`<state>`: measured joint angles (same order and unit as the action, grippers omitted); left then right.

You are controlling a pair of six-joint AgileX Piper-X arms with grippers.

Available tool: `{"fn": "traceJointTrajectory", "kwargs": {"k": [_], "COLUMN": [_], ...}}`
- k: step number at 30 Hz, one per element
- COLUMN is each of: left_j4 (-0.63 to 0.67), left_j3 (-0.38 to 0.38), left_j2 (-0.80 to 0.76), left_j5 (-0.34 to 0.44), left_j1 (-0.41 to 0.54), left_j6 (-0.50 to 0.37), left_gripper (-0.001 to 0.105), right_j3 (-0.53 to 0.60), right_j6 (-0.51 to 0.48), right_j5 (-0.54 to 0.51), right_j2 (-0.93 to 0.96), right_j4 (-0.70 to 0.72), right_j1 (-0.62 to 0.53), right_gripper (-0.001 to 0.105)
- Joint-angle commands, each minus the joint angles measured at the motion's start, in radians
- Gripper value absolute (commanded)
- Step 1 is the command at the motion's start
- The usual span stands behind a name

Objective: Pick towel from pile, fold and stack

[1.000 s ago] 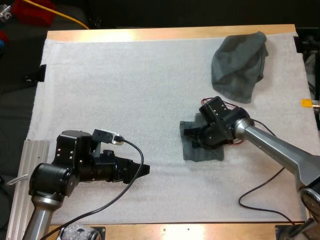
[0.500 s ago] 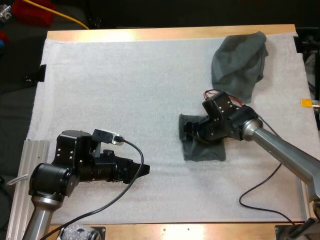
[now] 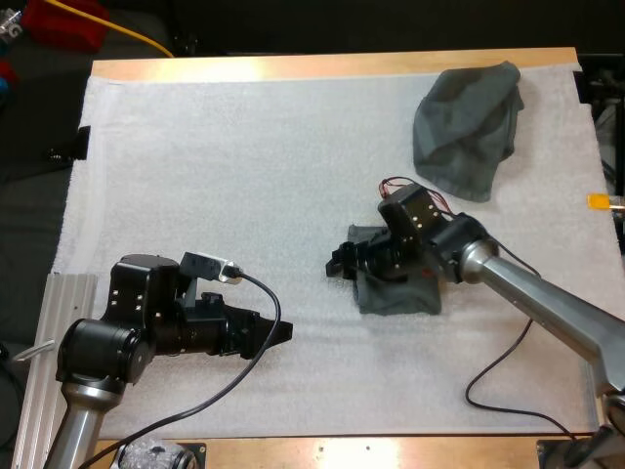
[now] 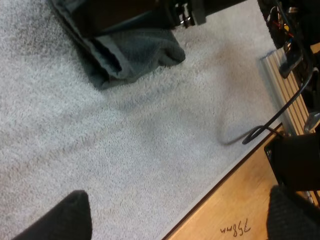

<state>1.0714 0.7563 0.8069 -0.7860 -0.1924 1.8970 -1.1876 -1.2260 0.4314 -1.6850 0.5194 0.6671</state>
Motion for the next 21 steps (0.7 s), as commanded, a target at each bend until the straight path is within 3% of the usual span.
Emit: {"fn": "traceJointTrajectory", "kwargs": {"k": [1, 12, 17, 21], "left_j4": [0.001, 0.001, -0.001, -0.021], "left_j3": [0.005, 0.005, 0.005, 0.005], "left_j2": [-0.005, -0.005, -0.005, -0.005], "left_j5": [-0.013, -0.013, -0.013, -0.013], "left_j1": [-0.002, -0.002, -0.002, -0.002], "left_j6": [-0.004, -0.004, -0.004, -0.004], "left_gripper": [0.070, 0.070, 0.070, 0.070], "right_j3": [-0.005, -0.005, -0.005, -0.005], "right_j6": [0.000, 0.020, -0.015, -0.056], "right_j5": [0.021, 0.006, -0.158, -0.227], "right_j2": [-0.018, -0.037, 0.048, 0.120], "right_j4": [0.008, 0.008, 0.060, 0.131], "right_j1": [0.012, 0.028, 0.028, 0.028], "right_gripper": [0.071, 0.071, 0.071, 0.071]}}
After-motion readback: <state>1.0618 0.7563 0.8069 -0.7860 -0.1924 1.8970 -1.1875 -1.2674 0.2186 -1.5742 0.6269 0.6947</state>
